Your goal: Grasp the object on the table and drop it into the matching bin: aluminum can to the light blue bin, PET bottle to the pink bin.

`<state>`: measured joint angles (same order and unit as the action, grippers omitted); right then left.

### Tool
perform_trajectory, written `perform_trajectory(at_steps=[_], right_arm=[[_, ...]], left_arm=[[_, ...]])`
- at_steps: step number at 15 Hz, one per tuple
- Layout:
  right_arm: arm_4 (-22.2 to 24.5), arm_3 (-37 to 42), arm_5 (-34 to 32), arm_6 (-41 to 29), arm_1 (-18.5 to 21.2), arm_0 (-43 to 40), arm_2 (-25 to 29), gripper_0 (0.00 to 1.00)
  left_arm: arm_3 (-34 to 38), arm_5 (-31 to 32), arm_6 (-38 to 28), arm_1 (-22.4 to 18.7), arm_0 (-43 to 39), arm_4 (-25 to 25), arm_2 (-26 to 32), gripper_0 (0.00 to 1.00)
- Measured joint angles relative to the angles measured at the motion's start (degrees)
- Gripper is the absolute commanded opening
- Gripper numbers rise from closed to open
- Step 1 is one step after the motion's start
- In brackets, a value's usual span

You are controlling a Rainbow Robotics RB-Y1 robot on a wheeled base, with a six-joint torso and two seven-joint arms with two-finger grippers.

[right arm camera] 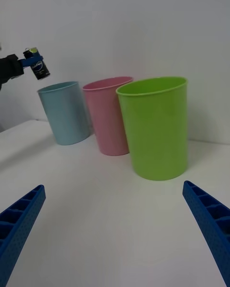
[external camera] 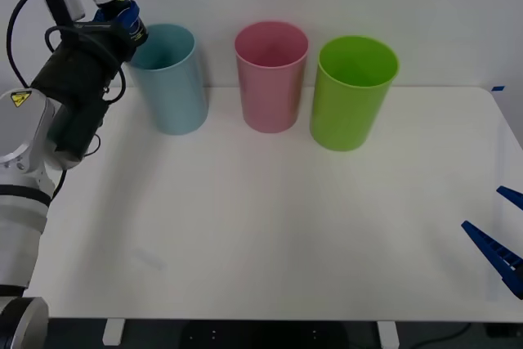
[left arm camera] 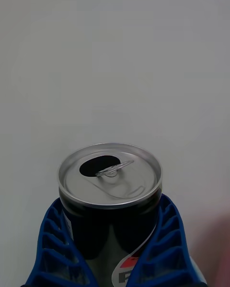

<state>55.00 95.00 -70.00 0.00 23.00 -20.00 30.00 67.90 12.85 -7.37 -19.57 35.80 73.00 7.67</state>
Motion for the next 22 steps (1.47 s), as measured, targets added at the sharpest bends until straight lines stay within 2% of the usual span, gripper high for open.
perform_trajectory(at_steps=[7,12,13,14,15,22], right_arm=[[0.0,0.0,0.0,0.0,0.0,0.0,0.0,1.00],[0.0,0.0,0.0,0.0,0.0,0.0,0.0,1.00],[0.0,0.0,0.0,0.0,0.0,0.0,0.0,1.00],[0.0,0.0,0.0,0.0,0.0,0.0,0.0,1.00],[0.0,0.0,0.0,0.0,0.0,0.0,0.0,1.00],[0.0,0.0,0.0,0.0,0.0,0.0,0.0,1.00]], left_arm=[[-16.9,0.0,2.9,0.1,12.2,2.1,-1.3,0.00],[-18.0,0.0,3.2,0.2,13.0,2.2,-1.8,0.00],[-18.0,0.0,3.2,0.2,13.0,2.2,-1.8,0.07],[-18.0,0.0,3.2,0.2,13.0,2.2,-1.8,0.68],[-18.0,0.0,3.2,0.2,13.1,2.2,-1.8,1.00],[-18.0,0.0,3.3,0.2,13.0,1.6,-2.0,1.00]])
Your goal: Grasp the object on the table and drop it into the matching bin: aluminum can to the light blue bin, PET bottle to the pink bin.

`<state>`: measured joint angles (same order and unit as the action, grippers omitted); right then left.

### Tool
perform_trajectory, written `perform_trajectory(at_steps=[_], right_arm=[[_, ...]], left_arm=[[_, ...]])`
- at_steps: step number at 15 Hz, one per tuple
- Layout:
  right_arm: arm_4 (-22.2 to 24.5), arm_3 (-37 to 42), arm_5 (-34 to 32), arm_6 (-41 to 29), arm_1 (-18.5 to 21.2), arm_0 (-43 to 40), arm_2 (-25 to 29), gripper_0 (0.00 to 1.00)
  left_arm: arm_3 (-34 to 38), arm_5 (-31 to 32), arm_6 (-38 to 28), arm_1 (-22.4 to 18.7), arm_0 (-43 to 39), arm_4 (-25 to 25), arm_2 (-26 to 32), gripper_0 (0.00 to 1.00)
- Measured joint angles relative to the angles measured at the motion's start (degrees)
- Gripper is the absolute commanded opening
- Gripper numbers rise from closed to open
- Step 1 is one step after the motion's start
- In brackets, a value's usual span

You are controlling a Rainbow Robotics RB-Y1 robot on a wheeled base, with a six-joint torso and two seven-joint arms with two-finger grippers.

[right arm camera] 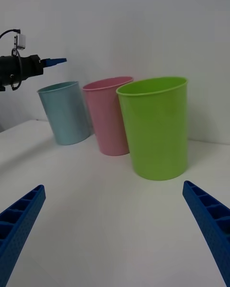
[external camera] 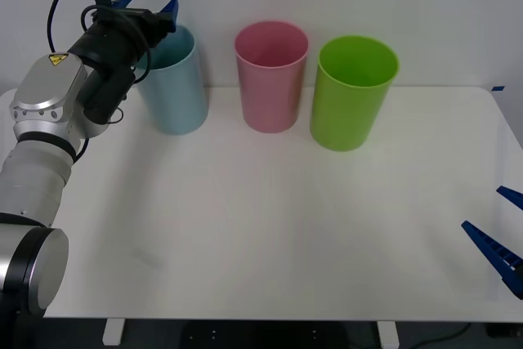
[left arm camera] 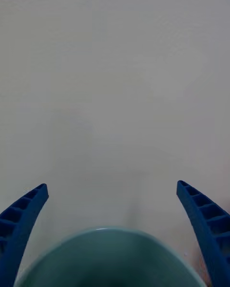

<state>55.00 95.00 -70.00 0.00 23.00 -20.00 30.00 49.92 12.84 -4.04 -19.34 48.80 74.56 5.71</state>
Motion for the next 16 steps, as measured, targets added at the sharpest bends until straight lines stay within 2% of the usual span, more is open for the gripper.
perform_trajectory(at_steps=[8,12,16], right_arm=[[0.0,0.0,0.0,0.0,0.0,0.0,0.0,1.00],[0.0,0.0,0.0,0.0,0.0,0.0,0.0,1.00],[0.0,0.0,0.0,0.0,0.0,0.0,0.0,1.00]], left_arm=[[0.1,1.2,0.4,-0.8,-0.6,-2.2,0.0,1.00],[0.4,5.8,1.1,-1.6,-1.1,-6.6,-0.7,1.00],[8.3,6.9,1.2,-6.3,-7.8,-15.6,-5.5,1.00]])
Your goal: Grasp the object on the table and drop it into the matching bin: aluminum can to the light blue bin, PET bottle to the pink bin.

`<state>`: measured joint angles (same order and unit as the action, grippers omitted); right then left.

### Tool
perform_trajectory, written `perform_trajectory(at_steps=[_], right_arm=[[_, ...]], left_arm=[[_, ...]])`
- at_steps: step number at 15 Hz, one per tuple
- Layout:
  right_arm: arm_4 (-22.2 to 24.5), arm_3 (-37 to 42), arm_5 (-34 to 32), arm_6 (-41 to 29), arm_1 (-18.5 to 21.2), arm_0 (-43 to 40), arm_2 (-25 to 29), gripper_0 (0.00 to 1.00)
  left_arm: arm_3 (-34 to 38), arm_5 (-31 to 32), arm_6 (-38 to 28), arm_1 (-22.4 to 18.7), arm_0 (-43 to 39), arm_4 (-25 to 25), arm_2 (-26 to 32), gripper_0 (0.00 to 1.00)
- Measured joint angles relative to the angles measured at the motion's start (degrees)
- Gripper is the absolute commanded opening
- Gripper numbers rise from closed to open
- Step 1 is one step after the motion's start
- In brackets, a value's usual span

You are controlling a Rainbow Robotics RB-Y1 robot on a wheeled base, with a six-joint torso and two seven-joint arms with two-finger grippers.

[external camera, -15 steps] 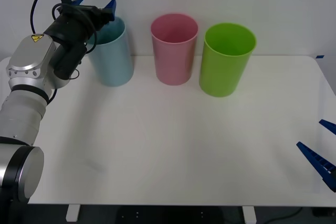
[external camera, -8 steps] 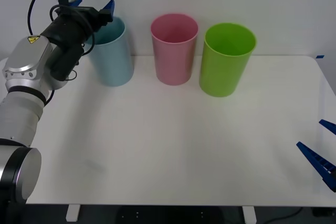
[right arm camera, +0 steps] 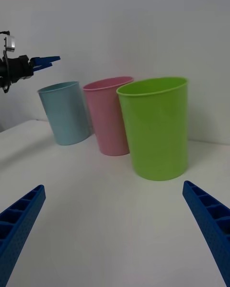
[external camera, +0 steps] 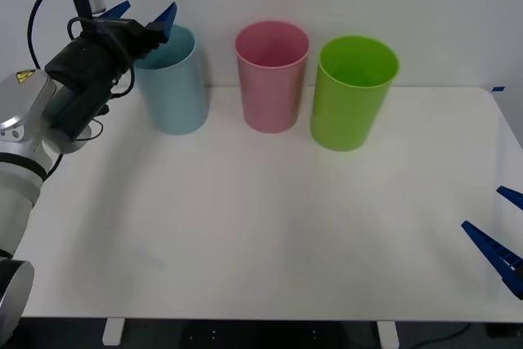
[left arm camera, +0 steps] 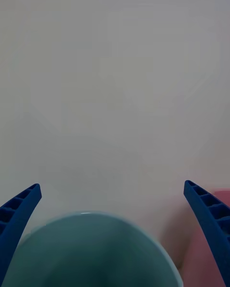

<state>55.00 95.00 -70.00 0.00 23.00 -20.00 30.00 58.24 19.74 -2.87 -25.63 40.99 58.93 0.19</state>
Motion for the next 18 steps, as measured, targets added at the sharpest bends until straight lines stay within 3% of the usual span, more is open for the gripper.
perform_trajectory(at_steps=[8,12,18], right_arm=[[0.0,0.0,0.0,0.0,0.0,0.0,0.0,1.00],[0.0,0.0,0.0,0.0,0.0,0.0,0.0,1.00],[0.0,0.0,0.0,0.0,0.0,0.0,0.0,1.00]], left_arm=[[21.8,4.8,-0.6,-9.8,-20.9,-12.2,0.9,1.00],[33.2,8.0,-1.1,-13.6,-34.5,-15.0,6.0,1.00],[42.5,20.4,-1.7,-14.0,-53.6,-15.3,19.8,1.00]])
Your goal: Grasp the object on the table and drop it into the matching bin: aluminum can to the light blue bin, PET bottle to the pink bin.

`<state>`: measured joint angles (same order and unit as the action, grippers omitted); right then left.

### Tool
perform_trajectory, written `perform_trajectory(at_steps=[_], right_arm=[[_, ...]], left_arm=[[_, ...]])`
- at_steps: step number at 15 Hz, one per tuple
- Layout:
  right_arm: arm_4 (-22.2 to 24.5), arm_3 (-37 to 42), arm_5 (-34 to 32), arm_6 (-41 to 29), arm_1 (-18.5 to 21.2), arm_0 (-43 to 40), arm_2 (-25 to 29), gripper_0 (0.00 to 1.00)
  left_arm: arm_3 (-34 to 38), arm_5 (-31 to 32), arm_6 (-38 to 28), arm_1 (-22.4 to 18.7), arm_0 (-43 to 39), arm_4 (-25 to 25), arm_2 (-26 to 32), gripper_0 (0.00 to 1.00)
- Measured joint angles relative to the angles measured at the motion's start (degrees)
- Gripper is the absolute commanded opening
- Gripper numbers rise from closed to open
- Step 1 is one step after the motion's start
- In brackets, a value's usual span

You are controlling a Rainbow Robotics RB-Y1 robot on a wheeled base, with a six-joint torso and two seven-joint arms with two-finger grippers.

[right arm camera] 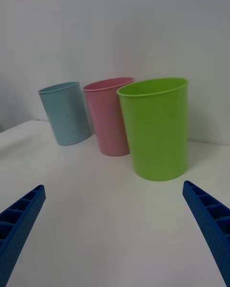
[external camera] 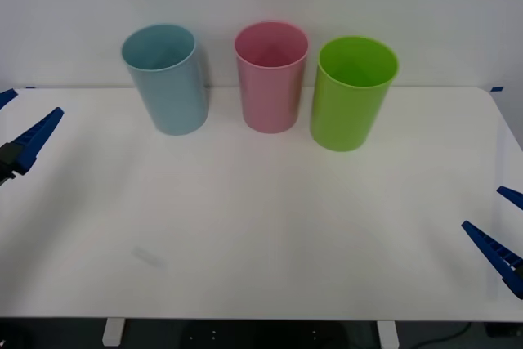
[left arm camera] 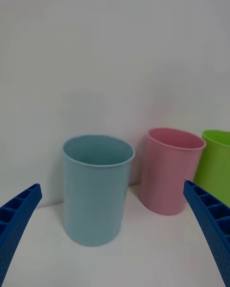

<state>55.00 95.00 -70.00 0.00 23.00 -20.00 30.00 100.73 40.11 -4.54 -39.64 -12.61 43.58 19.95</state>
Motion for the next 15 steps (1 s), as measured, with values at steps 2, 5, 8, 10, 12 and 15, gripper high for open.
perform_trajectory(at_steps=[2,5,8,10,12,15], right_arm=[[0.0,0.0,0.0,0.0,0.0,0.0,0.0,1.00],[0.0,0.0,0.0,0.0,0.0,0.0,0.0,1.00],[0.0,0.0,0.0,0.0,0.0,0.0,0.0,1.00],[0.0,0.0,0.0,0.0,0.0,0.0,0.0,1.00],[0.0,0.0,0.0,0.0,0.0,0.0,0.0,1.00],[0.0,0.0,0.0,0.0,0.0,0.0,0.0,1.00]], left_arm=[[1.4,4.4,0.0,0.0,-5.0,0.0,4.2,1.00],[1.7,11.1,0.6,0.0,-10.9,0.1,9.9,1.00],[1.7,16.7,1.4,0.0,-15.8,0.0,14.2,1.00],[1.7,19.0,2.1,0.1,-18.8,-0.4,15.9,1.00],[1.7,19.6,4.8,0.1,-21.1,-1.3,16.1,1.00],[1.7,19.5,6.1,0.5,-22.8,-1.8,15.4,1.00]])
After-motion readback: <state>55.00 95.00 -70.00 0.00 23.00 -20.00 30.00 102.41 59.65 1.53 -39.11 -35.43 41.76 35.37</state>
